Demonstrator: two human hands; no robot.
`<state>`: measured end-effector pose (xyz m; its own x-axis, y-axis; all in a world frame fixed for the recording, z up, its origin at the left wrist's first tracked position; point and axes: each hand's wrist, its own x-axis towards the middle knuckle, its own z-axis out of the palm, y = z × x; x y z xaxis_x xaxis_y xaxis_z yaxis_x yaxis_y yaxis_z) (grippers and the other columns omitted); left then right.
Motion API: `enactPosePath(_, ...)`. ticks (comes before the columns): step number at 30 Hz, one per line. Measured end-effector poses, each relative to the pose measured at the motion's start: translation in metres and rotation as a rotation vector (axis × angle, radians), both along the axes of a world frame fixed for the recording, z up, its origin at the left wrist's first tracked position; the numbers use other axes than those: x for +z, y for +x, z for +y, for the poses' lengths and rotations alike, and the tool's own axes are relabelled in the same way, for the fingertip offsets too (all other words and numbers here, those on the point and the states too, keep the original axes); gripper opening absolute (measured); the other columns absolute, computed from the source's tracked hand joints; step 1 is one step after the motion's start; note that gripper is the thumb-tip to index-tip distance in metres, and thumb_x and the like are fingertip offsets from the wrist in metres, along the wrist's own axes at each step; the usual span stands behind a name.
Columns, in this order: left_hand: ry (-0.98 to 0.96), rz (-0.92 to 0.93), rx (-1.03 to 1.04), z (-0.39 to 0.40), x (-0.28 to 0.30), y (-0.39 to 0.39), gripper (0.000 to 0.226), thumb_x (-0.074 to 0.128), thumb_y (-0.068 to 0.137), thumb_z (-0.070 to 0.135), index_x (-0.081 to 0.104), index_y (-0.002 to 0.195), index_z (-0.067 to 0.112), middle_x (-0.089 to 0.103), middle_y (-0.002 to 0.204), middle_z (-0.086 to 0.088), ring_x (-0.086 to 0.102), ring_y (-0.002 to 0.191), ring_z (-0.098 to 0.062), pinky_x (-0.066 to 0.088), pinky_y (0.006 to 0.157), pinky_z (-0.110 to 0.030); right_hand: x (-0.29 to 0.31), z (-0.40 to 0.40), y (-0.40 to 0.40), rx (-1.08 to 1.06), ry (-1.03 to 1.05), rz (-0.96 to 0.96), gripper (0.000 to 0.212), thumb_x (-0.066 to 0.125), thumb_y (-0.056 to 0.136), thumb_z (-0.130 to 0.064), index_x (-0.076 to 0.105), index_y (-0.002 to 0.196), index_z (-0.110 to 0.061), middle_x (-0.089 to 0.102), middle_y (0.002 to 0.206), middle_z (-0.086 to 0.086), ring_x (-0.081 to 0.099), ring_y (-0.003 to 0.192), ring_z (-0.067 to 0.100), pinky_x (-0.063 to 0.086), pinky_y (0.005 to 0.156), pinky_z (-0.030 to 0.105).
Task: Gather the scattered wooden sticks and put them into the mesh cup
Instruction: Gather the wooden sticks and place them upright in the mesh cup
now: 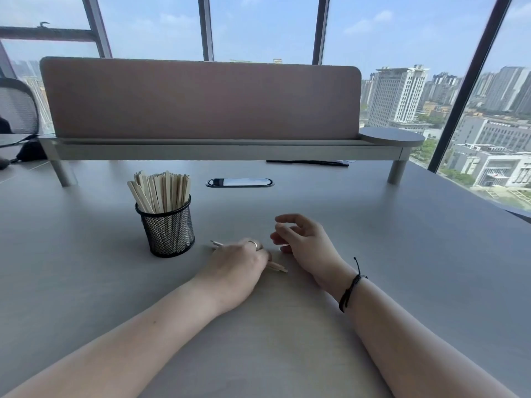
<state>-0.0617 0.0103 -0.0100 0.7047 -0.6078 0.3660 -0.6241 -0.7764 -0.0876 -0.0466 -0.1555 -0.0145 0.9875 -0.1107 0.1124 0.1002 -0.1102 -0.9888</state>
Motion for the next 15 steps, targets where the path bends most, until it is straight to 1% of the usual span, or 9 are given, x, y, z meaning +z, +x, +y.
enactPosePath(2,-0.047,-0.032,-0.054,0.004,-0.007,0.005,0.03,0.057,0.083,0.004,0.071,0.102,0.022,0.066,0.096,0.001,0.068,0.087,-0.027,0.05,0.062,-0.034,0.0,-0.001,0.001,-0.002,-0.002,0.007,0.011,0.059,0.097,-0.017,0.068,0.101,-0.022,0.075,0.092,0.009,0.071,0.087,0.016,0.055,0.08,0.034)
enactPosePath(3,-0.093,-0.037,-0.066,0.007,-0.013,0.011,0.029,0.059,0.083,0.004,0.07,0.1,0.024,0.066,0.092,0.003,0.069,0.081,-0.027,0.051,0.059,-0.034,0.0,-0.002,0.002,-0.007,-0.007,0.012,0.013,0.057,0.098,-0.015,0.068,0.101,-0.021,0.075,0.091,0.007,0.071,0.087,0.016,0.054,0.078,0.033)
enactPosePath(5,-0.266,-0.003,-0.088,0.013,-0.019,0.022,0.027,0.055,0.09,0.009,0.066,0.108,0.025,0.066,0.1,0.004,0.068,0.082,-0.029,0.055,0.064,-0.037,0.0,-0.005,0.003,-0.027,-0.039,0.023,0.017,0.055,0.098,-0.011,0.07,0.102,-0.017,0.075,0.092,0.006,0.07,0.088,0.017,0.052,0.075,0.029)
enactPosePath(7,-0.483,-0.009,-0.093,0.018,-0.018,0.032,0.025,0.049,0.094,0.013,0.066,0.113,0.017,0.066,0.103,0.0,0.067,0.085,-0.028,0.055,0.071,-0.038,-0.002,-0.007,0.005,-0.063,-0.136,0.019,0.016,0.057,0.097,-0.013,0.073,0.1,-0.015,0.076,0.093,0.004,0.069,0.088,0.016,0.049,0.071,0.024)
enactPosePath(9,-0.711,-0.058,-0.046,0.024,-0.014,0.039,0.025,0.045,0.096,0.012,0.065,0.111,0.005,0.063,0.096,-0.003,0.063,0.083,-0.025,0.048,0.075,-0.032,-0.003,-0.008,0.004,-0.059,-0.35,0.008,0.014,0.065,0.093,-0.027,0.075,0.1,-0.021,0.076,0.094,-0.004,0.067,0.087,0.011,0.046,0.073,0.023)
enactPosePath(11,-0.903,-0.064,0.035,0.031,-0.009,0.042,0.024,0.041,0.099,0.012,0.061,0.11,0.003,0.059,0.095,0.002,0.056,0.082,-0.02,0.037,0.074,-0.023,-0.003,-0.005,-0.003,0.057,-0.646,0.015,0.031,0.07,0.085,-0.047,0.074,0.108,-0.026,0.071,0.104,-0.009,0.063,0.097,0.008,0.046,0.085,0.024)
enactPosePath(13,-1.034,-0.041,0.077,0.037,-0.005,0.042,0.021,0.04,0.102,0.012,0.057,0.109,0.002,0.054,0.09,0.008,0.049,0.08,-0.016,0.033,0.073,-0.022,-0.004,0.005,-0.011,0.169,-0.933,-0.029,0.047,0.069,0.079,-0.062,0.071,0.115,-0.033,0.061,0.118,-0.012,0.051,0.112,0.008,0.04,0.1,0.029)
enactPosePath(14,-1.071,-0.038,0.077,0.038,-0.003,0.042,0.021,0.039,0.103,0.013,0.056,0.108,0.002,0.052,0.087,0.009,0.046,0.078,-0.015,0.033,0.072,-0.023,-0.004,0.011,-0.014,0.196,-0.993,-0.058,0.047,0.068,0.079,-0.063,0.071,0.117,-0.036,0.058,0.122,-0.013,0.046,0.116,0.008,0.036,0.104,0.03)
enactPosePath(15,-1.096,-0.039,0.07,0.039,-0.002,0.042,0.023,0.038,0.103,0.016,0.055,0.106,0.001,0.052,0.085,0.007,0.044,0.076,-0.014,0.033,0.07,-0.025,-0.004,0.016,-0.015,0.199,-0.993,-0.085,0.042,0.067,0.081,-0.06,0.071,0.115,-0.037,0.057,0.122,-0.014,0.044,0.118,0.01,0.035,0.105,0.032)
